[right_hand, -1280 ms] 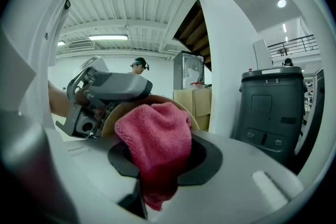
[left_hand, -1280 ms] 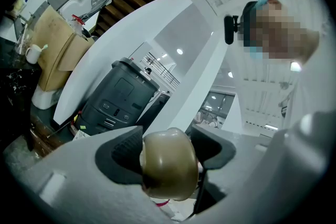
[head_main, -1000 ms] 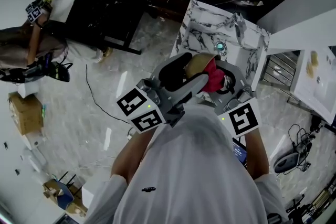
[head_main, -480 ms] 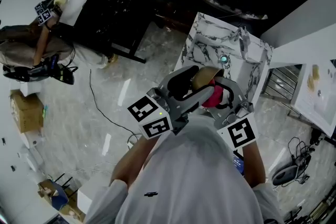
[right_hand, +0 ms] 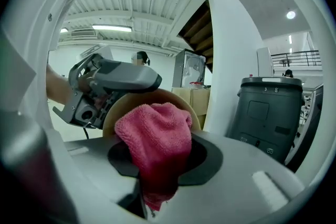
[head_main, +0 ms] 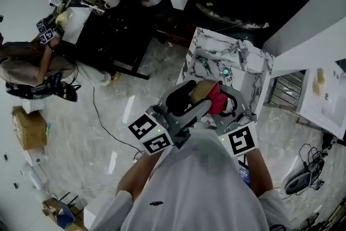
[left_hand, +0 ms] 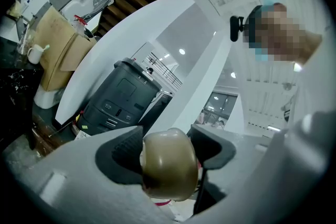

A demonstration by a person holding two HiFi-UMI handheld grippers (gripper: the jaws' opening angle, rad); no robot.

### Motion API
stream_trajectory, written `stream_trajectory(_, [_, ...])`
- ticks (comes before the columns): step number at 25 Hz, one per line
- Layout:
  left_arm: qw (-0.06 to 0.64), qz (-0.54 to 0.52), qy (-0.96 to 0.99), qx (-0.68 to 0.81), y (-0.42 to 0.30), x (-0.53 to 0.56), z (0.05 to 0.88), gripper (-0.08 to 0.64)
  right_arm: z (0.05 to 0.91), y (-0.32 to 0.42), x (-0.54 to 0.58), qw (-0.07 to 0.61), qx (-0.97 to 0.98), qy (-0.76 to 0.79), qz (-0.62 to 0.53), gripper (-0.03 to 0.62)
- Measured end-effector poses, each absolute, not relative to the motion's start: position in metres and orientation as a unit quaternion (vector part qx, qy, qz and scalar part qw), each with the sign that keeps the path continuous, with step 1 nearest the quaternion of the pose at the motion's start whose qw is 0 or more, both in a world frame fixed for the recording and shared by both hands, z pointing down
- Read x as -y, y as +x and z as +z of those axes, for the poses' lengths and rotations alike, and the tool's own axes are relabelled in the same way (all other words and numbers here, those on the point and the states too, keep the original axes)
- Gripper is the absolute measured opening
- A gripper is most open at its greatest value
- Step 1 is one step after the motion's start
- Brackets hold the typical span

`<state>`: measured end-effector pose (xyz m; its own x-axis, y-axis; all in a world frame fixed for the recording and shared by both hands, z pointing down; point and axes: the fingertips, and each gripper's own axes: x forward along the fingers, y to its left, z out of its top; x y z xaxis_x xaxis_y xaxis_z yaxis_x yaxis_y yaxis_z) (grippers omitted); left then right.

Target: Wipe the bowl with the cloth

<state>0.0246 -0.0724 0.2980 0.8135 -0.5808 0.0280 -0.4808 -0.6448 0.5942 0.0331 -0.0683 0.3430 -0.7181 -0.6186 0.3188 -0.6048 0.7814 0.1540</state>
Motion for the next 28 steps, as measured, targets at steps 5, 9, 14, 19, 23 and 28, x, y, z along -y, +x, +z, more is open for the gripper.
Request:
stream_trajectory(5, [0.296, -0.082, 0.907, 0.288, 0.029, 0.08, 0.294, 0.293, 0.343, 0.031, 0.068, 0.192, 0.926, 0.323, -0.02, 0.126])
stream_trajectory(9, [0.286, -0.07, 0.912, 0.286, 0.036, 0.082, 0.297, 0.291, 0.339, 0.026, 0.059, 0.152, 0.944, 0.294, 0.004, 0.126])
stream_trajectory(14, [0.269, -0.045, 0.915, 0.297, 0.041, 0.079, 0.31, 0.291, 0.327, 0.034, 0.051, 0.047, 0.952, 0.296, 0.069, 0.126])
stream_trajectory(19, [0.275, -0.038, 0.921, 0.275, 0.057, 0.065, 0.318, 0.291, 0.333, 0.052, 0.039, 0.015, 0.946, 0.309, 0.098, 0.126])
stream_trajectory(23, [0.279, -0.039, 0.924, 0.259, 0.063, 0.056, 0.317, 0.291, 0.33, 0.061, 0.037, 0.01, 0.94, 0.33, 0.086, 0.126])
stream_trajectory(28, [0.278, -0.038, 0.925, 0.258, 0.06, 0.053, 0.315, 0.291, 0.328, 0.073, 0.046, 0.022, 0.931, 0.357, 0.069, 0.126])
